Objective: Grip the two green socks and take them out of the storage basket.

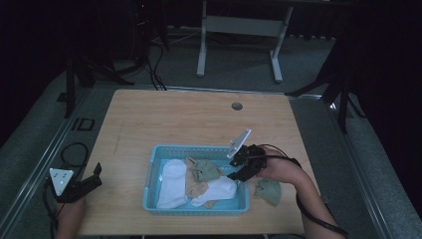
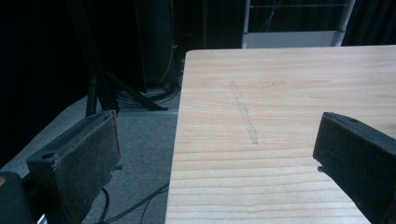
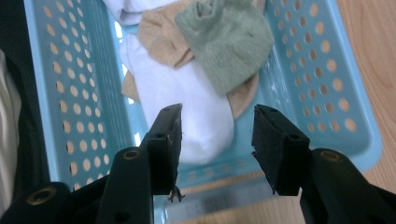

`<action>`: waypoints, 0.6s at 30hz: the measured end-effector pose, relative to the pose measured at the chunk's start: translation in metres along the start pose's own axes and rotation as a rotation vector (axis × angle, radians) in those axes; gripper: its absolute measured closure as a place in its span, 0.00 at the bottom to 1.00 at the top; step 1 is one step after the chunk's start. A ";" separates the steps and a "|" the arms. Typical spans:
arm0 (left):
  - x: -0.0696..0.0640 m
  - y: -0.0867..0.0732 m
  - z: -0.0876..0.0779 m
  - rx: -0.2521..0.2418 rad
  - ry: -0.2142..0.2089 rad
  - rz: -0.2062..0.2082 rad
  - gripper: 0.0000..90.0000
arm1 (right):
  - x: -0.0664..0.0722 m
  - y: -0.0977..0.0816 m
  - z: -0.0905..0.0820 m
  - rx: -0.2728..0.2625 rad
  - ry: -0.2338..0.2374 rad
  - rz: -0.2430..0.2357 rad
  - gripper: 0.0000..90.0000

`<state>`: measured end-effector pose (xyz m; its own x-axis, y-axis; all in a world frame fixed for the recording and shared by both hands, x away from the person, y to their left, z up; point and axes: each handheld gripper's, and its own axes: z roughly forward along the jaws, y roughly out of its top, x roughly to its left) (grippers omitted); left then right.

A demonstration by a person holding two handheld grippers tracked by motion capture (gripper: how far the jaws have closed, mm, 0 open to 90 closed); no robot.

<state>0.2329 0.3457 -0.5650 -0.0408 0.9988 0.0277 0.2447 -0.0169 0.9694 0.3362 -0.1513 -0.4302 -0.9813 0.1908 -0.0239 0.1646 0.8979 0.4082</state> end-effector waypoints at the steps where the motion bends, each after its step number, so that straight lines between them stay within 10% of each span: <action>1: 0.000 0.000 0.000 -0.001 0.000 0.000 0.00 | 0.000 0.003 0.003 0.002 0.002 -0.007 0.58; 18: 0.000 0.000 0.000 -0.001 -0.001 -0.003 0.00 | 0.003 0.027 0.040 0.042 0.037 -0.057 0.55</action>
<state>0.2327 0.3458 -0.5650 -0.0406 0.9989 0.0248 0.2440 -0.0141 0.9697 0.3417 -0.1107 -0.4558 -0.9921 0.1252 -0.0121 0.1120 0.9230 0.3680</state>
